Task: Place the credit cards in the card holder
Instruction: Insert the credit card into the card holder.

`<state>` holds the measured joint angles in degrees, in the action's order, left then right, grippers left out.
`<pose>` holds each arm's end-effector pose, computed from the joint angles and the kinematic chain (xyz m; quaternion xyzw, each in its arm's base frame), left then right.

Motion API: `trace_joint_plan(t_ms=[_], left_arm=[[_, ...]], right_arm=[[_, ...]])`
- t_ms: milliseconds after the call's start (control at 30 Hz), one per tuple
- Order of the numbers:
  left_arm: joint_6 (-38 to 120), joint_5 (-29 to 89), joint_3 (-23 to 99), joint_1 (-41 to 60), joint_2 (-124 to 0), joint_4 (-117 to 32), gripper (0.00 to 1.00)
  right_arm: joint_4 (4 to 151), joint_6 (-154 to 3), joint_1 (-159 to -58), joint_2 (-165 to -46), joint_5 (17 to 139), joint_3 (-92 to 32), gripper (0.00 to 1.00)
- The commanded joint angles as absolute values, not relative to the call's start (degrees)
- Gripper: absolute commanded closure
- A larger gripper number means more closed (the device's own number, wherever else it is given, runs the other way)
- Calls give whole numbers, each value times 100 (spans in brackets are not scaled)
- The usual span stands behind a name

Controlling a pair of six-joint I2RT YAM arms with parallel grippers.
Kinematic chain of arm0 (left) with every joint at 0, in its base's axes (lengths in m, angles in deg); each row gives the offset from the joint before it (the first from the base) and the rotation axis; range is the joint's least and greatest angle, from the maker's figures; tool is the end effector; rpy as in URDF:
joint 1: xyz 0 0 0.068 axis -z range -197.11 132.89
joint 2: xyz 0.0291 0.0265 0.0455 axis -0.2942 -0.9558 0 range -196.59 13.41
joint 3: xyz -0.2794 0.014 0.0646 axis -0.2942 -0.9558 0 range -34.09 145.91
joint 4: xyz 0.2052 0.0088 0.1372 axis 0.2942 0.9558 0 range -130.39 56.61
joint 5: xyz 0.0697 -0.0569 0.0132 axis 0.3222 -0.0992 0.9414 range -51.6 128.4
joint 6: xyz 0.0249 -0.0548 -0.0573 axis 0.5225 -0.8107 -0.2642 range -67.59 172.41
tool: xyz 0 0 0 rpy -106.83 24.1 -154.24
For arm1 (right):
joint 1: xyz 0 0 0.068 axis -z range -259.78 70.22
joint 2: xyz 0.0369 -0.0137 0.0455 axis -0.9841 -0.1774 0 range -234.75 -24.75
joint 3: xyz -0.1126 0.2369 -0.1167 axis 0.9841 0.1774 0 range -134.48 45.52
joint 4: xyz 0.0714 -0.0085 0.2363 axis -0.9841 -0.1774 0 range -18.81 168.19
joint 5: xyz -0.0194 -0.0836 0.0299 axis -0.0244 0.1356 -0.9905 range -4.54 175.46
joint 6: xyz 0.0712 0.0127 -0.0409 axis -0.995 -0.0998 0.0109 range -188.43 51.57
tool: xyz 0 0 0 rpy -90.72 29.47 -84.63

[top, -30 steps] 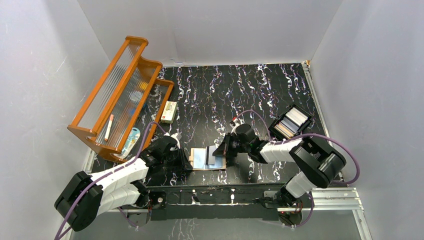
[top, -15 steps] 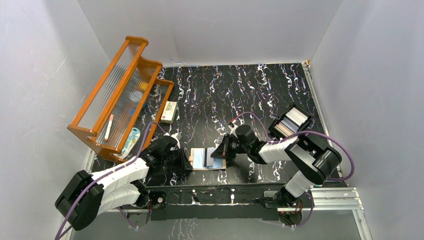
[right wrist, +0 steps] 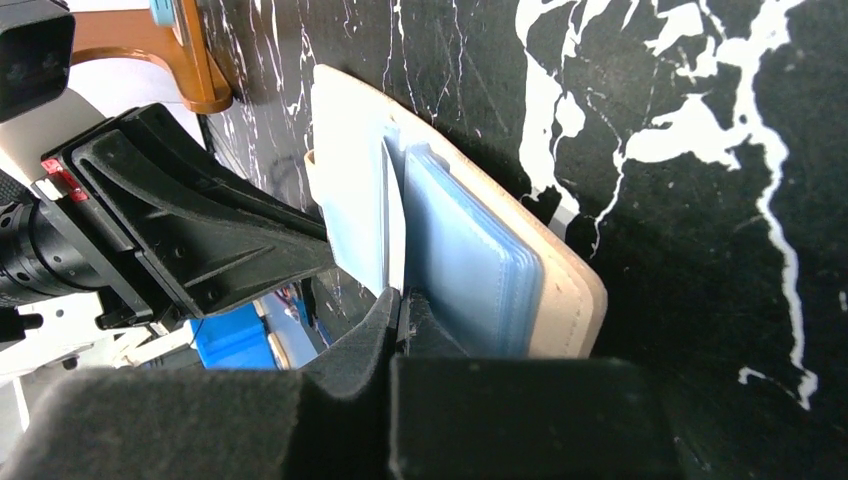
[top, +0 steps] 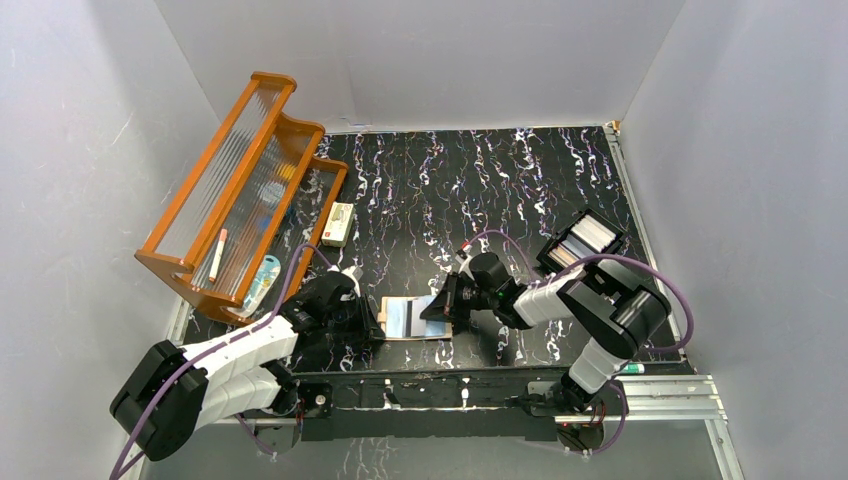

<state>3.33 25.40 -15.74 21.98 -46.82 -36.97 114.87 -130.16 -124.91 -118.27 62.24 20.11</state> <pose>0.1406 -0.1352 0.1441 -0.0372 0.9192 -0.3381 0.1986 0.1903 0.2316 0.1277 0.0260 0.8596 0.4894 0.1444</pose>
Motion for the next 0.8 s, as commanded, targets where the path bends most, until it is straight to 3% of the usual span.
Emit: trace_joint_plan(t_ms=[0, 133, 300, 467, 767], left_arm=[[319, 2461, -1537, 2183, -4647, -3705, 90], [328, 2465, -1520, 2183, -4617, -3695, 90], [311, 2458, -1519, 2182, -4586, -3687, 90], [319, 2451, -1519, 2183, -4542, -3655, 90], [337, 2451, -1528, 2183, -4539, -3635, 90]], right_arm=[[11479, -12979, -12531, -12068, 6056, 1772, 100], [11407, -12921, -12539, -12231, 5931, 1629, 97], [10575, -12624, -12570, -11993, 6184, 1316, 78], [9474, -12384, -12575, -11618, 6651, 1070, 69], [9223, -12424, -12601, -11689, 6726, 912, 65]])
